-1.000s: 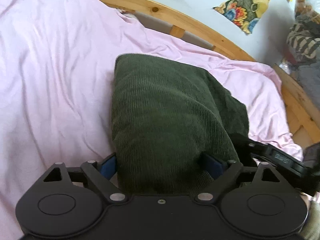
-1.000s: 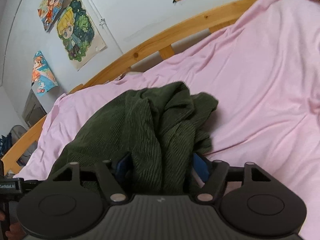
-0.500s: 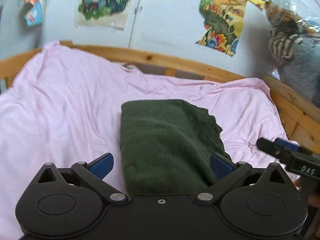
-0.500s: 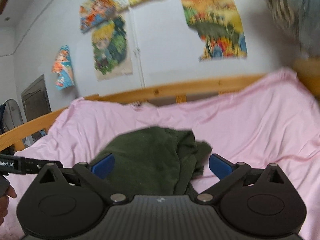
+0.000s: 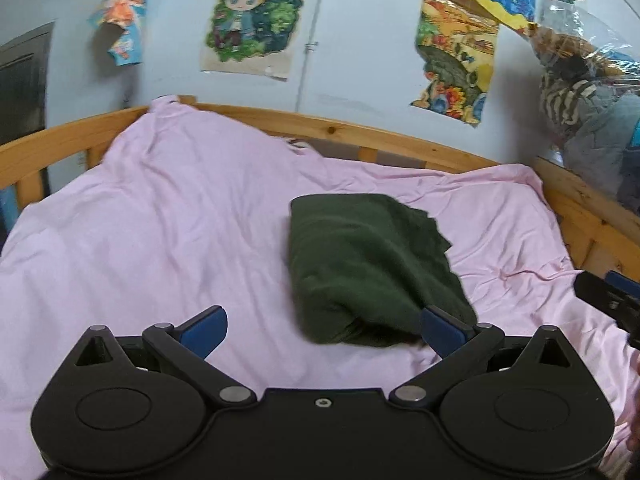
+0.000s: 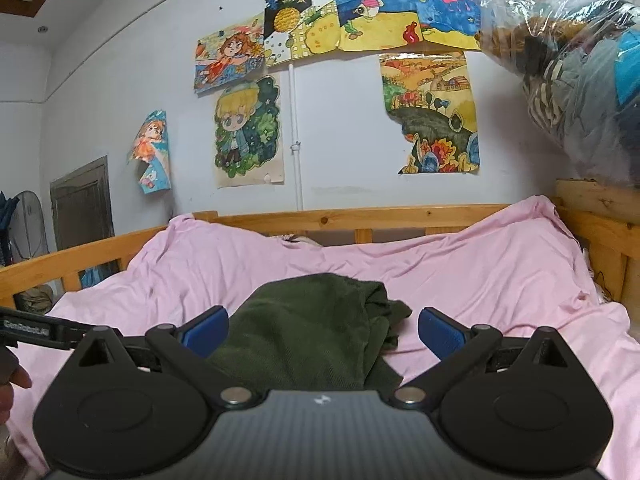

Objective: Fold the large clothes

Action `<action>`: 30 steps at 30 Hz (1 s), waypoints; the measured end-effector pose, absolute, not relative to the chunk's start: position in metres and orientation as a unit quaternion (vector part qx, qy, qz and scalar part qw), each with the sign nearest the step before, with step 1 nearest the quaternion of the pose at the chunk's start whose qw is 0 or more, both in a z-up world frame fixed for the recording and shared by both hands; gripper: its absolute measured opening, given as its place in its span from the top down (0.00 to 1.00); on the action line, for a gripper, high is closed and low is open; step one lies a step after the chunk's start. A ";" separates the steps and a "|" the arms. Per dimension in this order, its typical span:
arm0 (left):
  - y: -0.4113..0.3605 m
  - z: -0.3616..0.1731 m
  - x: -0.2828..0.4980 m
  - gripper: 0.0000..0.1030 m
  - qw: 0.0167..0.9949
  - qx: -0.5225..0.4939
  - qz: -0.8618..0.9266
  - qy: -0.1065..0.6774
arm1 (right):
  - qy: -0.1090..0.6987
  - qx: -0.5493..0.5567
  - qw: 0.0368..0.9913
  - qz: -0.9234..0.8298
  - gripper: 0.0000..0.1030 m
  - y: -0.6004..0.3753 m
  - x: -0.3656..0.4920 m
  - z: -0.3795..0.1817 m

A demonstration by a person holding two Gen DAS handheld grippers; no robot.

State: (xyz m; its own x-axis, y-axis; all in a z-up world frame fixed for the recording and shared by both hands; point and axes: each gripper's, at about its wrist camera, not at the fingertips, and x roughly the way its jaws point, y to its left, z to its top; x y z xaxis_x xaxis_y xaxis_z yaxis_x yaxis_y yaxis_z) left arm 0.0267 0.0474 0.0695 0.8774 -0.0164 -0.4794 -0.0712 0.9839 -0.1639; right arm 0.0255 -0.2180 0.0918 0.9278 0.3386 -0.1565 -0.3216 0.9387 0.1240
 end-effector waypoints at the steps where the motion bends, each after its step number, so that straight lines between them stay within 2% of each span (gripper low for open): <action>1: 0.049 0.066 0.023 0.01 0.965 -0.089 0.020 0.248 | 0.089 0.046 0.981 0.167 0.00 -0.216 0.021 0.091; 11: 0.054 0.040 0.005 0.01 0.964 -0.065 0.050 0.255 | 0.101 0.058 0.983 0.140 0.00 -0.215 0.002 0.069; 30: 0.053 0.036 0.006 0.01 0.960 -0.078 0.042 0.267 | 0.112 0.040 0.985 0.128 0.00 -0.211 0.007 0.061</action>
State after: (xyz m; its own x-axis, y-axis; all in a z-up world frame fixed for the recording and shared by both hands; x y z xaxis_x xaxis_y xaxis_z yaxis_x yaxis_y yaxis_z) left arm 0.0058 0.0528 0.0361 0.8535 0.0383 -0.5196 -0.1215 0.9844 -0.1271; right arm 0.0069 -0.2111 0.0614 0.9424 0.2604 -0.2101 -0.2424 0.9642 0.1078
